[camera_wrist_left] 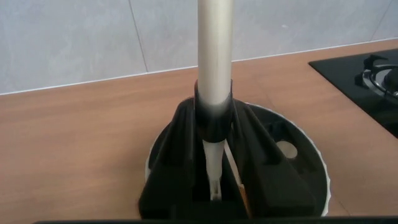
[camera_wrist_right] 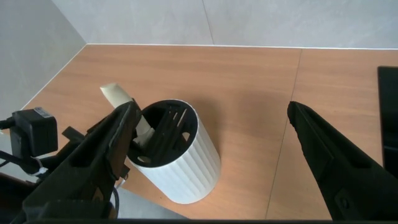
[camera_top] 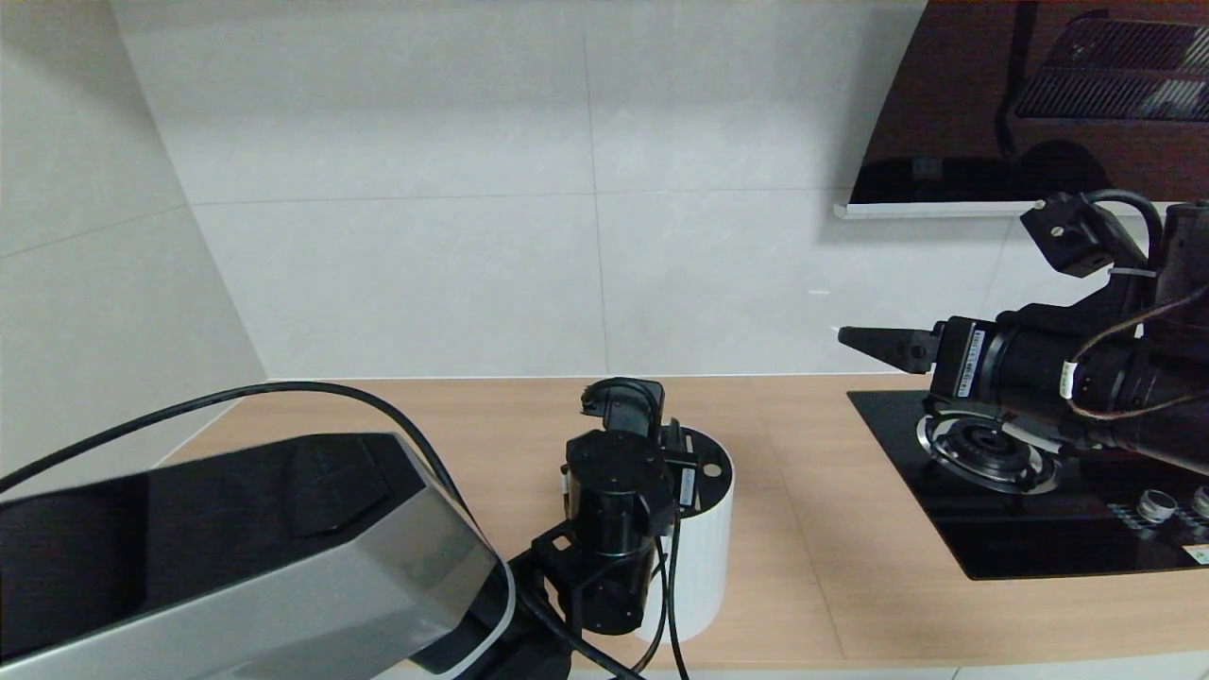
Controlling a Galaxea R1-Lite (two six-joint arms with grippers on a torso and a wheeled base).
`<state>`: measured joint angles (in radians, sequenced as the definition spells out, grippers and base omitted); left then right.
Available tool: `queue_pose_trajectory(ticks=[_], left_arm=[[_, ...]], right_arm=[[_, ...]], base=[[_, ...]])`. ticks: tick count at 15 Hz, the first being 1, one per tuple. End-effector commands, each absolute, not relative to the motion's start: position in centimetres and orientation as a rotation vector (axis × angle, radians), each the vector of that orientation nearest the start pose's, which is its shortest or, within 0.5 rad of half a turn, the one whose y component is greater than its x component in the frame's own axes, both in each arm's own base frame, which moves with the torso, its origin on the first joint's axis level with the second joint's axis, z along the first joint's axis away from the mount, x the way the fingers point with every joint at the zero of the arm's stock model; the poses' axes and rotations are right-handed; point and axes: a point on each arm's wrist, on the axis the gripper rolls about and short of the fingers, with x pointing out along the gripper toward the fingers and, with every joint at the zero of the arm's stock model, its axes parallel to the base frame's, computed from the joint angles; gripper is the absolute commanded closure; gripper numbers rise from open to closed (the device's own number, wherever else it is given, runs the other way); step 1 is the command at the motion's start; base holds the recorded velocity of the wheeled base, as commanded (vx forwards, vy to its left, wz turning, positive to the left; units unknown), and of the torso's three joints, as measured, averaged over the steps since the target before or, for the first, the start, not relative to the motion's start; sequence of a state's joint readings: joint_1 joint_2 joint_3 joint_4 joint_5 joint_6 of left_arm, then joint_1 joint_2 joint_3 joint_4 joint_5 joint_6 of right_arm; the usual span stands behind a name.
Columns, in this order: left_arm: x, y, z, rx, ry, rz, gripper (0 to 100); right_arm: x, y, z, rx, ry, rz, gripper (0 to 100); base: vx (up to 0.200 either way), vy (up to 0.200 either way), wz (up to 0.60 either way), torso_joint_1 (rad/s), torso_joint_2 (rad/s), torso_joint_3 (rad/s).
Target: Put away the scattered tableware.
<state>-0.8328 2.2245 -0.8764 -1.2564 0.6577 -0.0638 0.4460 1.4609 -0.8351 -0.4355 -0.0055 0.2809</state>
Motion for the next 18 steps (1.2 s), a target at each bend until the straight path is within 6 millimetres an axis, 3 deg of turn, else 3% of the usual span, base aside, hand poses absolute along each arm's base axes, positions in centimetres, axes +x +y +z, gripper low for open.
queue_pose_trajectory(ticks=[1, 7, 9, 10, 11, 12, 15, 18], left_arm=[[27.4, -28.1, 7.6, -0.004, 0.071, -0.173, 0], [27.3, -27.9, 8.2, -0.012, 0.062, -0.171, 0], [26.8, -26.8, 10.9, -0.055, 0.015, -0.164, 0], [25.8, -24.9, 13.6, -0.091, -0.025, -0.17, 0], [24.8, -23.9, 14.8, -0.104, -0.04, -0.202, 0], [22.9, -22.0, 17.1, -0.125, -0.071, -0.305, 0], [19.6, -17.9, 21.1, -0.14, -0.115, -0.373, 0], [16.7, -12.9, 22.4, -0.131, -0.105, -0.344, 0]], right_arm=[[22.9, 10.9, 23.7, 0.232, 0.248, 0.409, 0], [22.9, 10.9, 23.7, 0.232, 0.248, 0.409, 0], [22.8, 10.9, 23.9, 0.232, 0.242, 0.407, 0], [22.6, 10.8, 24.0, 0.233, 0.235, 0.407, 0], [22.5, 10.7, 24.2, 0.23, 0.229, 0.408, 0], [22.4, 10.7, 24.3, 0.222, 0.222, 0.41, 0], [20.4, 9.7, 25.4, 0.161, 0.154, 0.426, 0], [16.8, 8.0, 25.3, 0.055, 0.091, 0.432, 0]], base=[[0.0, 0.0, 0.0, 0.0, 0.0, 0.0], [0.0, 0.0, 0.0, 0.0, 0.0, 0.0], [0.0, 0.0, 0.0, 0.0, 0.0, 0.0], [0.0, 0.0, 0.0, 0.0, 0.0, 0.0], [0.0, 0.0, 0.0, 0.0, 0.0, 0.0], [0.0, 0.0, 0.0, 0.0, 0.0, 0.0], [0.0, 0.0, 0.0, 0.0, 0.0, 0.0], [0.0, 0.0, 0.0, 0.0, 0.0, 0.0]])
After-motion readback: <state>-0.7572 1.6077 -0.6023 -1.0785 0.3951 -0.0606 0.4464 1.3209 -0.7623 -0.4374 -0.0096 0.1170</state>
